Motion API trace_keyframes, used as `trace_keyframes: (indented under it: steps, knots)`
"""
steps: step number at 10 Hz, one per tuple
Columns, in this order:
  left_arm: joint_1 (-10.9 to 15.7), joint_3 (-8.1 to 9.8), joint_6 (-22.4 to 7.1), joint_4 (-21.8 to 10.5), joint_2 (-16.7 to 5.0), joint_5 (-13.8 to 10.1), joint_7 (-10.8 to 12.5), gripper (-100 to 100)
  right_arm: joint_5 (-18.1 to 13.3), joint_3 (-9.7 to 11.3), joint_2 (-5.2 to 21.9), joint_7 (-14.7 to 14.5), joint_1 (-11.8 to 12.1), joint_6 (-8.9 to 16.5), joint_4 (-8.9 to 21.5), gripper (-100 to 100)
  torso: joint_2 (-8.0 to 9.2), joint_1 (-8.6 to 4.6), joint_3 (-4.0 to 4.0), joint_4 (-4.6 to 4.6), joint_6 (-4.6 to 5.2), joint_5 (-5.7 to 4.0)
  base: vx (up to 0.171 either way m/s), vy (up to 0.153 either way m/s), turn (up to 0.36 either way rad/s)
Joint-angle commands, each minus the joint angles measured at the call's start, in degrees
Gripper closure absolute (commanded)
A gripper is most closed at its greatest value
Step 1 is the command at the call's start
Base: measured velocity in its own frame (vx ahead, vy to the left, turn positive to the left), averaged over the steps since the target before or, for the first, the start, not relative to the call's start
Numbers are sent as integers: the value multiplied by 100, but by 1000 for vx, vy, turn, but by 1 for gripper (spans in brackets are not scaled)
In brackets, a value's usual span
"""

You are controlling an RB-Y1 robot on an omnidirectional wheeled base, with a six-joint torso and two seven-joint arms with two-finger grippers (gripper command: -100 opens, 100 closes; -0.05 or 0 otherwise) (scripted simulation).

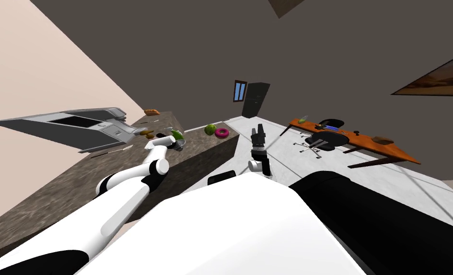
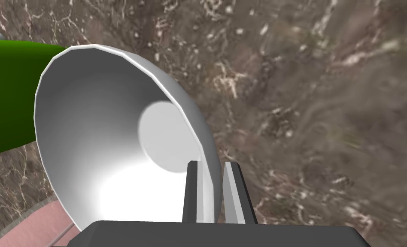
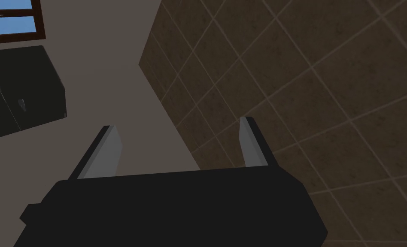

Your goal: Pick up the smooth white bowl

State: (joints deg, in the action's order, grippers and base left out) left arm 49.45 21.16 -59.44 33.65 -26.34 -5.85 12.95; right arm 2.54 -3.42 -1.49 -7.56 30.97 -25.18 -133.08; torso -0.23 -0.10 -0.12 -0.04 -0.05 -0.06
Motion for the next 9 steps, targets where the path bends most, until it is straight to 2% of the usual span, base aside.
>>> trace_keyframes:
  steps: [1,2,3,4,5,6,9]
  knots:
    - [124,-278,24,-75,88,-207,-97,100,0,0,0,0,0,0,0,0,0,0,0,0,0,0,52,-54,423]
    - [124,-278,24,-75,88,-207,-97,100,0,0,0,0,1,0,0,0,-2,-5,-2,-2,-9,-1,38,-48,137]
    - [294,-466,109,-289,118,-343,-164,100,0,1,0,0,-1,0,0,0,1,-4,0,-1,5,1,36,-33,201]
    - [294,-466,109,-178,118,-343,-164,100,0,0,0,0,0,0,0,0,3,-2,2,0,-2,1,25,-30,111]
    - [463,-655,195,-480,148,-480,-231,100,0,0,0,0,-1,0,0,0,4,0,3,4,6,0,33,-27,208]
    - [463,-655,195,-502,148,-480,-231,100,0,0,0,0,0,0,0,0,4,2,4,3,-3,1,28,-30,109]
    - [972,-1200,452,-1131,238,-889,-432,100,0,0,0,0,0,0,0,0,3,-5,4,5,-9,-2,44,-58,321]
